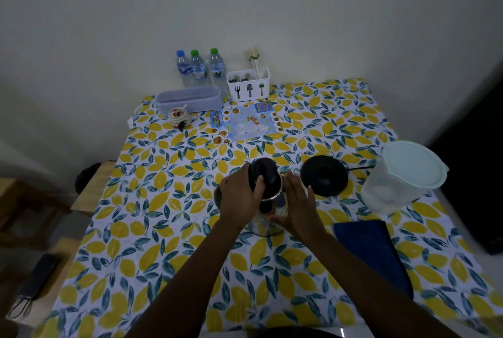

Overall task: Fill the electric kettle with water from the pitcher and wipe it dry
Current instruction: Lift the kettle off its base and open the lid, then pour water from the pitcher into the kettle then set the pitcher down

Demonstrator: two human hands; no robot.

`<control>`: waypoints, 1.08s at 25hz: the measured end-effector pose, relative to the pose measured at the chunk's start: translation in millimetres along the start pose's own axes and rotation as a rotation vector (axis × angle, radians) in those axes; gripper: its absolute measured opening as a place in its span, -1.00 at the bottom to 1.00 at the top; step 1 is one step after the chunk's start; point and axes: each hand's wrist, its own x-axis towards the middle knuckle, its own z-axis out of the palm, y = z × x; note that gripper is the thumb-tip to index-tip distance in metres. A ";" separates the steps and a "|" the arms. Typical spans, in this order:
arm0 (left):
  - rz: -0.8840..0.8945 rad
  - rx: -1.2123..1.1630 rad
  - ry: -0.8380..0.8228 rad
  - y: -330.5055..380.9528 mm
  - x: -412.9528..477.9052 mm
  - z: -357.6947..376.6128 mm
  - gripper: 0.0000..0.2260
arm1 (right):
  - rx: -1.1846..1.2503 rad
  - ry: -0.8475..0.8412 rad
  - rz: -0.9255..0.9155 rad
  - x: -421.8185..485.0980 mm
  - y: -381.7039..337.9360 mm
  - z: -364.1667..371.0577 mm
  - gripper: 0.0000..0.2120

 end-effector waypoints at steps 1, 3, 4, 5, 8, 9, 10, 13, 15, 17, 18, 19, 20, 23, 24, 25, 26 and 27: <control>-0.010 -0.165 0.019 -2.0 -2.7 -3.8 -0.57 | -0.004 0.000 0.003 -0.2 0.5 1.1 0.06; -0.118 -0.494 0.003 -12.3 -11.8 -12.5 -0.62 | 0.003 0.011 0.011 -0.1 0.6 3.0 0.07; -0.198 -0.623 -0.016 -18.4 -16.0 -16.6 -0.62 | 0.010 0.021 0.011 0.2 1.0 4.1 0.08; -0.270 -0.712 -0.025 -25.0 -19.7 -20.7 -0.62 | 0.005 0.028 0.013 0.1 1.4 5.3 0.09; -0.351 -0.817 0.004 -36.3 -27.1 -32.6 -0.65 | -0.041 0.030 0.021 0.7 0.7 5.0 0.12; -0.352 -0.842 0.045 -37.6 -29.7 -35.3 -0.65 | -0.052 0.027 0.025 1.0 0.2 4.0 0.12; -0.364 -0.873 0.095 -38.0 -32.6 -38.6 -0.64 | -0.058 0.028 0.030 0.8 -0.5 3.3 0.11; -0.375 -0.798 0.234 -35.5 -38.9 -48.4 -0.58 | -0.085 0.055 0.042 -3.6 -1.5 2.2 0.06; -0.232 -0.522 0.285 -35.1 -36.6 -54.8 -0.56 | -0.092 0.080 0.050 -12.8 -1.3 0.2 0.00; -0.014 -0.258 0.248 -32.2 -33.2 -58.6 -0.56 | -0.105 0.104 0.071 -26.1 0.4 -4.3 -0.03; 0.085 -0.176 0.210 -27.6 -30.9 -56.7 -0.58 | -0.113 0.122 0.091 -33.4 3.2 -7.7 -0.05; 0.167 -0.128 0.170 -21.1 -28.9 -52.3 -0.59 | -0.110 0.144 0.114 -41.2 7.7 -12.3 -0.07; 0.230 -0.105 0.125 -13.3 -26.8 -46.2 -0.61 | -0.097 0.164 0.139 -48.7 12.6 -17.5 -0.08; 0.387 -0.058 -0.039 24.7 -22.3 -16.0 -0.62 | -0.082 0.244 0.260 -71.1 34.8 -37.1 -0.10; 0.426 -0.045 -0.087 38.2 -20.7 -4.3 -0.61 | -0.060 0.275 0.293 -76.9 43.1 -44.6 -0.12; 0.457 -0.038 -0.133 49.6 -18.8 6.3 -0.60 | -0.017 0.309 0.317 -81.8 51.2 -51.5 -0.14; 0.490 -0.039 -0.180 65.5 -15.9 18.7 -0.58 | 0.035 0.357 0.345 -89.2 64.2 -59.8 -0.17; 0.523 -0.039 -0.218 83.0 -11.6 31.6 -0.57 | 0.083 0.413 0.369 -96.9 79.8 -68.8 -0.21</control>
